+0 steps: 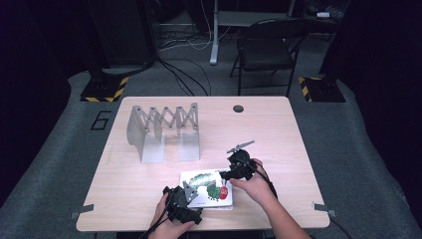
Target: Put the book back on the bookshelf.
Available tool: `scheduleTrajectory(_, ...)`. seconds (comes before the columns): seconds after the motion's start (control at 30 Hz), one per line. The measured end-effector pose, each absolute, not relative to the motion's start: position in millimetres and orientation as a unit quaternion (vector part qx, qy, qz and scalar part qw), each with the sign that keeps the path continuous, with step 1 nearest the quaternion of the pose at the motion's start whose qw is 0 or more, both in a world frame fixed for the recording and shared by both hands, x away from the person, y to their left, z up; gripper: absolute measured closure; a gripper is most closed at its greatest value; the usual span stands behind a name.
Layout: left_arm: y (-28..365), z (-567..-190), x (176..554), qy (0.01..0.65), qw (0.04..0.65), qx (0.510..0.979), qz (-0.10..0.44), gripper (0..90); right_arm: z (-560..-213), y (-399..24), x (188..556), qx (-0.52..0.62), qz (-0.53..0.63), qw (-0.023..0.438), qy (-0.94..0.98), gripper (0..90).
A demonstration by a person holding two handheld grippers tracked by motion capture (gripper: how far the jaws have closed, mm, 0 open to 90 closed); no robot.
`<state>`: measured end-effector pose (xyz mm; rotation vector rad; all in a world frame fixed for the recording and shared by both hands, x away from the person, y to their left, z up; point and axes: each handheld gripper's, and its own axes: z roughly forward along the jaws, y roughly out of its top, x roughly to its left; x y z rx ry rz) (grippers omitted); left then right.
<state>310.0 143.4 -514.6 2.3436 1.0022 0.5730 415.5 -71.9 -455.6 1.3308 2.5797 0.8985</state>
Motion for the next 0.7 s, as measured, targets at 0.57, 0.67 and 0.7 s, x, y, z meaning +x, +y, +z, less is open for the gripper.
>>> scheduleTrajectory(0.57, 145.1, -515.3, 305.7, 0.350, 0.277, 0.867, 0.222, 6.6, -459.1, -74.4, 419.5, 0.441, 0.296, 0.037, 0.847, 46.8)
scheduleTrajectory(0.67, 145.6, -515.8, 305.4, 0.348, 0.279, 0.867, 0.223, 6.7, -459.8, -75.2, 420.3, 0.441, 0.297, 0.035, 0.846, 46.7)
scheduleTrajectory(0.7, 145.9, -516.2, 305.5, 0.346, 0.280, 0.868, 0.222, 6.8, -460.1, -75.2, 420.6, 0.442, 0.296, 0.033, 0.846, 46.5)
